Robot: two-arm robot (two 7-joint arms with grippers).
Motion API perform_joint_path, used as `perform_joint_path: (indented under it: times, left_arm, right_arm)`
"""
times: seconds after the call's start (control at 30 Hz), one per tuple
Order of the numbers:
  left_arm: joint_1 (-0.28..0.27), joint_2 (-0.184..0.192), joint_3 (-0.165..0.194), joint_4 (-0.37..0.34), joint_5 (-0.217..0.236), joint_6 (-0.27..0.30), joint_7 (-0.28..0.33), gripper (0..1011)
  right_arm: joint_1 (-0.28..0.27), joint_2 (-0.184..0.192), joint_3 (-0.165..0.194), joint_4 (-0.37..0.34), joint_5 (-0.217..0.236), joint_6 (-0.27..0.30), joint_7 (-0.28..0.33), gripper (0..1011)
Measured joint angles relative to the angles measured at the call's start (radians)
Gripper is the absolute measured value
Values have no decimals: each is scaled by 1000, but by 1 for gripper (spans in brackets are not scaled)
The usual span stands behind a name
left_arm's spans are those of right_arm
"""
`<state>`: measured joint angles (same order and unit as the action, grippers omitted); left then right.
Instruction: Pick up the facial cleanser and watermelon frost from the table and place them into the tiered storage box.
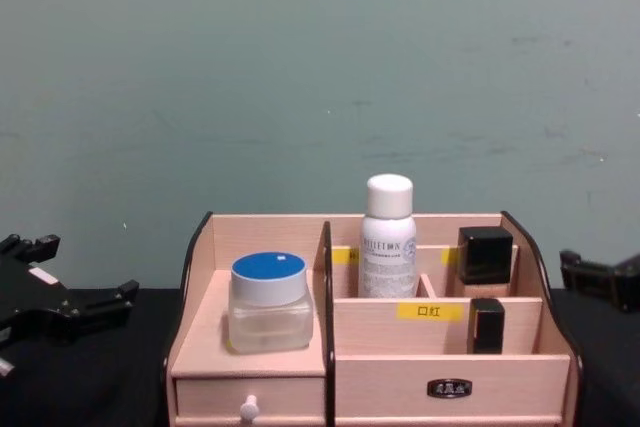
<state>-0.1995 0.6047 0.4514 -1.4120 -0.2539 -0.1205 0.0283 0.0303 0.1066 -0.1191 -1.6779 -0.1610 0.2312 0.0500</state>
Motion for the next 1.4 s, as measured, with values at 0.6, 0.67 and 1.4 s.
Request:
perform_joint_path:
  times: [0.6, 0.67, 1.4]
  left_arm:
    - [0, 0, 0, 0, 0, 0, 0, 1001]
    - [0, 0, 0, 0, 0, 0, 0, 1001]
    - [0, 0, 0, 0, 0, 0, 0, 1001]
  right_arm:
    - [0, 1, -2, -4, 0, 2, 0, 1000]
    - [0, 1, -2, -4, 0, 2, 0, 1000]
    - [1, 2, -3, -7, 2, 2, -1, 1000]
